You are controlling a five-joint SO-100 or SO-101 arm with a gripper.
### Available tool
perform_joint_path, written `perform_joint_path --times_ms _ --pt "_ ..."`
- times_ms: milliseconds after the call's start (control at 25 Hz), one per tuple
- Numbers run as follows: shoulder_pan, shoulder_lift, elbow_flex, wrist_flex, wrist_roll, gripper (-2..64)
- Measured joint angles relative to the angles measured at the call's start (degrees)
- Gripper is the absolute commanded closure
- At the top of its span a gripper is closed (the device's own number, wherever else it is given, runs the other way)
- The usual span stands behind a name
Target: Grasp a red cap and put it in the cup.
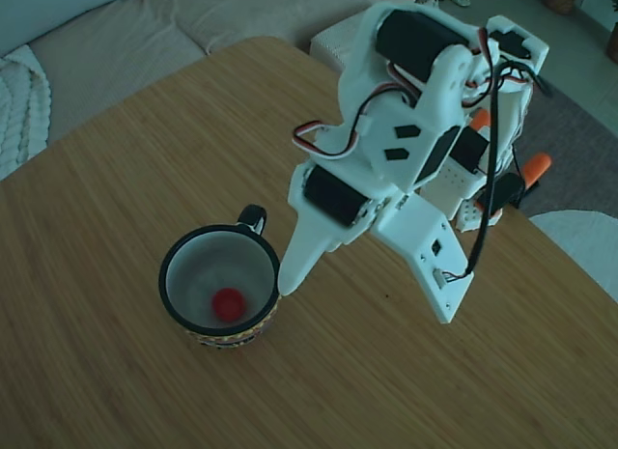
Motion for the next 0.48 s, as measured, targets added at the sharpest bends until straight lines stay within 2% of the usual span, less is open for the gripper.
perform_joint_path --times_ms 480 --pt "-0.09 23.64 17.23 -1.05 -0.79 29.5"
